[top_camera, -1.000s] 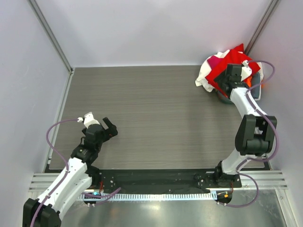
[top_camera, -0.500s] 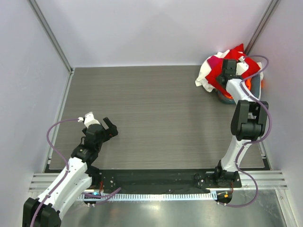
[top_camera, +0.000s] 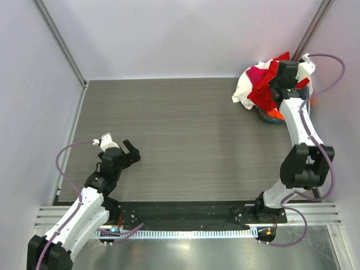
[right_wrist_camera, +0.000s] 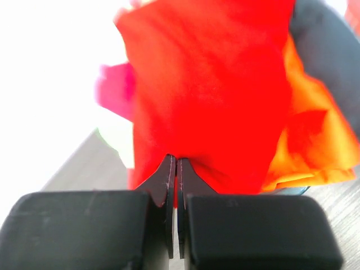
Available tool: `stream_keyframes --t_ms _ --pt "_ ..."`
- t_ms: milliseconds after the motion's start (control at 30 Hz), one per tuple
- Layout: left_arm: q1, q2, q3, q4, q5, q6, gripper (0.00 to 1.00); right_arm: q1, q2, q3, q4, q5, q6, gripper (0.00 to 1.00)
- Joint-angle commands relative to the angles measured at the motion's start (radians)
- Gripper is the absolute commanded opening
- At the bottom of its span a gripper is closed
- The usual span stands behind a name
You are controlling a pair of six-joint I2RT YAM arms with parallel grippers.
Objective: Fold and stack the t-shirts
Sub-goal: Grab the tshirt from the pile, then move the tshirt to the center of the board
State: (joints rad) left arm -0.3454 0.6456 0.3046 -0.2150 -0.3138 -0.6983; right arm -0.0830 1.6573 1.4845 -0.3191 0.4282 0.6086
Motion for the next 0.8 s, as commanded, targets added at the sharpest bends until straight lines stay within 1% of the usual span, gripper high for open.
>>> stream_keyframes --t_ms 0,33,100,133,167,200,233,267,300,333,367,433,467,533,600,667,700,733,767 --pt "0.000 -0.009 0.031 0.042 -0.005 0.011 1.00 0.000 -0.168 0.008 0.048 -0.080 -0.018 0.01" --pt "0.000 -0.011 0.030 0.042 -0.005 0.010 1.00 0.015 -0.210 0.016 0.046 -0.103 -0.024 0.01" --pt "0.000 -0.012 0.030 0.043 -0.005 0.010 1.00 0.035 -0.237 0.087 0.013 -0.152 -0.035 0.01" --pt "0.000 -0.011 0.030 0.045 -0.005 0.010 1.00 0.060 -0.249 0.120 0.000 -0.234 -0.033 0.01" --pt "0.000 -0.012 0.030 0.043 -0.005 0.010 1.00 0.072 -0.266 0.190 -0.012 -0.290 -0.026 0.01" --pt "0.002 -0.009 0.030 0.045 -0.004 0.011 1.00 0.083 -0.274 0.219 -0.033 -0.336 0.024 0.01" --pt "0.002 -0.009 0.030 0.046 -0.004 0.011 1.00 0.129 -0.281 0.244 -0.035 -0.415 0.048 0.01" --pt "0.000 -0.009 0.031 0.046 -0.004 0.011 1.00 0.223 -0.287 0.285 -0.035 -0.457 0.063 0.01" --pt "0.000 -0.006 0.030 0.046 -0.002 0.011 1.00 0.277 -0.284 0.304 -0.034 -0.471 0.083 0.01" --pt "0.000 -0.004 0.031 0.046 -0.002 0.013 1.00 0.325 -0.280 0.334 -0.035 -0.518 0.104 0.01" --pt "0.000 -0.006 0.034 0.037 -0.002 0.016 1.00 0.415 -0.271 0.344 -0.035 -0.551 0.127 0.01" --pt "0.000 -0.018 0.039 0.026 -0.014 0.016 1.00 0.481 -0.235 0.382 -0.021 -0.632 0.193 0.01" --pt "0.000 -0.027 0.036 0.023 -0.019 0.014 1.00 0.515 -0.223 0.399 -0.020 -0.717 0.210 0.01" --pt "0.000 -0.053 0.028 0.017 -0.027 0.013 1.00 0.529 -0.212 0.428 -0.015 -0.765 0.241 0.01" --pt "0.000 -0.073 0.018 0.011 -0.034 0.010 1.00 0.529 -0.255 0.419 -0.011 -0.732 0.224 0.01" --pt "0.000 -0.104 0.011 0.011 -0.038 0.010 1.00 0.529 -0.307 0.335 -0.011 -0.636 0.171 0.01" --pt "0.000 -0.116 0.008 0.009 -0.041 0.011 1.00 0.528 -0.336 0.288 -0.011 -0.506 0.160 0.01" --pt "0.000 -0.124 0.005 0.008 -0.050 0.011 1.00 0.528 -0.400 0.166 -0.011 -0.443 0.157 0.01" --pt "0.000 -0.142 0.002 0.003 -0.056 0.010 1.00 0.528 -0.431 0.098 -0.011 -0.377 0.167 0.01"
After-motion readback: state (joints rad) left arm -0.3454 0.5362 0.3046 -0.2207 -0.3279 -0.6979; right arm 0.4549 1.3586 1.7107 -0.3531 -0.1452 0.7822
